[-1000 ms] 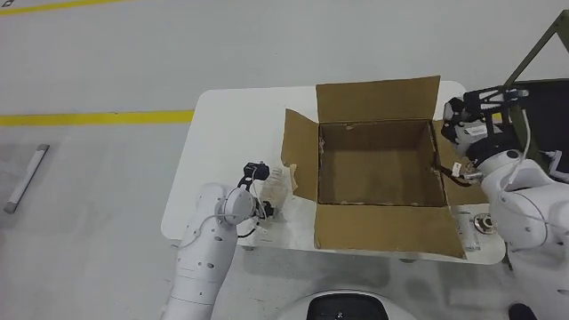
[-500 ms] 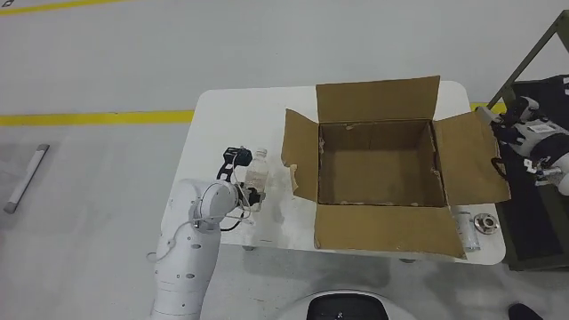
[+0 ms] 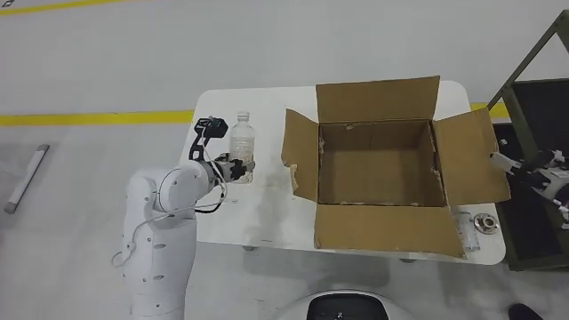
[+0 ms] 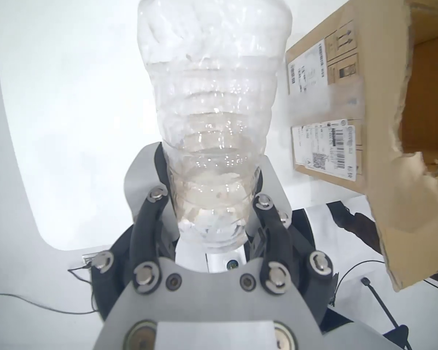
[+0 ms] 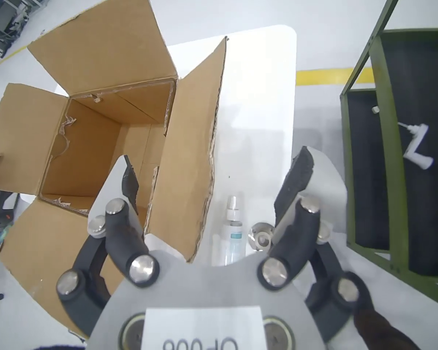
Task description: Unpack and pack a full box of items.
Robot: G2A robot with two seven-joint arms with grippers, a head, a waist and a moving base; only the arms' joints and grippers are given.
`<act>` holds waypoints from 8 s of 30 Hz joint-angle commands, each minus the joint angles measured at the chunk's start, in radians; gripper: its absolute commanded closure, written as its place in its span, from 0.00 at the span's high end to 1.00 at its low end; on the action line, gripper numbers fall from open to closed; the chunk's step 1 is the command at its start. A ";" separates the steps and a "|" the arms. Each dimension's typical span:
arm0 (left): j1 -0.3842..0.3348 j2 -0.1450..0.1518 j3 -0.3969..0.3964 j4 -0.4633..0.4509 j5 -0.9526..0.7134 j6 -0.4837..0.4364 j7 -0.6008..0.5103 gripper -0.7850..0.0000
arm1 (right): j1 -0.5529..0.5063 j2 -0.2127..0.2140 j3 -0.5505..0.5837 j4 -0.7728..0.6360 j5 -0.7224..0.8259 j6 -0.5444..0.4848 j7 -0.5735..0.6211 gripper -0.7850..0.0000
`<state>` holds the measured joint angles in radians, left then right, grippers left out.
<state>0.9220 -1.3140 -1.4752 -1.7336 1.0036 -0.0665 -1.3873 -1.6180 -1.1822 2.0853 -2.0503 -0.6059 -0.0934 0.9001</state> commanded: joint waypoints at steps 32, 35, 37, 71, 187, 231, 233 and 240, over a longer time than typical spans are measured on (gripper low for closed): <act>-0.030 0.018 -0.010 -0.024 -0.086 -0.027 0.040 0.00 | -0.073 -0.020 -0.174 0.109 0.214 0.062 -0.172 0.00; -0.056 0.022 -0.026 -0.038 -0.113 -0.017 0.045 0.00 | -0.075 -0.021 -0.219 0.102 0.220 0.058 -0.179 0.00; -0.071 0.024 -0.033 -0.044 -0.151 -0.007 0.052 0.00 | -0.072 -0.023 -0.240 0.103 0.239 0.072 -0.194 0.00; -0.104 0.028 0.142 -0.024 -0.586 0.216 0.007 0.00 | -0.050 -0.025 -0.433 0.047 0.198 0.204 -0.270 0.00; -0.188 0.016 0.420 0.118 -0.303 0.388 0.051 1.00 | -0.226 0.066 -0.132 -0.282 -0.373 0.073 0.230 1.00; -0.188 0.016 0.420 0.118 -0.303 0.388 0.051 1.00 | -0.030 0.074 -0.435 0.191 -0.462 -0.004 0.086 0.95; -0.188 0.016 0.420 0.118 -0.303 0.388 0.051 1.00 | -0.029 0.074 -0.441 0.198 -0.467 -0.001 0.085 0.80; -0.188 0.016 0.420 0.118 -0.303 0.388 0.051 1.00 | -0.016 0.074 -0.454 0.210 -0.476 0.022 0.082 0.00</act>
<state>0.7340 -1.2978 -1.0555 -1.6159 0.7004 0.3211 -1.3363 -1.6361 -1.1079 1.6322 -1.8398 -1.0810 -0.0770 0.9813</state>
